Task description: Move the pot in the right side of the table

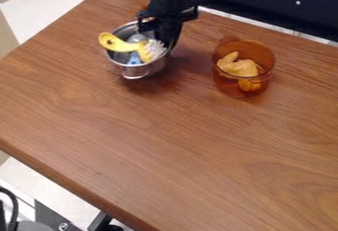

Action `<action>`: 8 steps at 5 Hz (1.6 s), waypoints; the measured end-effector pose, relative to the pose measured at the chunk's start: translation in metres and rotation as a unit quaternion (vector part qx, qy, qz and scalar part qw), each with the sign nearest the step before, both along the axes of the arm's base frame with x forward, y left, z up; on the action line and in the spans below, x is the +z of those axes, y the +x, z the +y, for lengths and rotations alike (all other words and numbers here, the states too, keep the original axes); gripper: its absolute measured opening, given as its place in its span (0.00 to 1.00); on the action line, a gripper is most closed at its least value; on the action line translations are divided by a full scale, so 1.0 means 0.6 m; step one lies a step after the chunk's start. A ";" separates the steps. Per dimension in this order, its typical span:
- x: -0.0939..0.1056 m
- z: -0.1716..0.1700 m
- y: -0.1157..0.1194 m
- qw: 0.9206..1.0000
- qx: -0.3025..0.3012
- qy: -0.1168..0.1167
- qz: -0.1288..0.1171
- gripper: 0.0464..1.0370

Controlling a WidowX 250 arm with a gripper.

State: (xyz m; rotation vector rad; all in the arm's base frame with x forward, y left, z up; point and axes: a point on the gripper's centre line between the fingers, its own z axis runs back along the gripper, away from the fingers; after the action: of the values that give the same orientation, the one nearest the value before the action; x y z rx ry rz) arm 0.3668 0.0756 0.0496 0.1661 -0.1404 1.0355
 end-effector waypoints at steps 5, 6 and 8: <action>0.043 -0.218 -0.153 0.982 -0.186 -0.031 0.007 0.01; 0.016 -0.273 -0.155 0.982 -0.190 -0.018 0.019 0.01; -0.028 -0.342 -0.147 0.978 -0.211 -0.003 0.010 0.01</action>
State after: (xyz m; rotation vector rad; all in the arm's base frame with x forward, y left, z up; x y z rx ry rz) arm 0.2787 -0.1294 0.0330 0.1342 -0.1470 0.6115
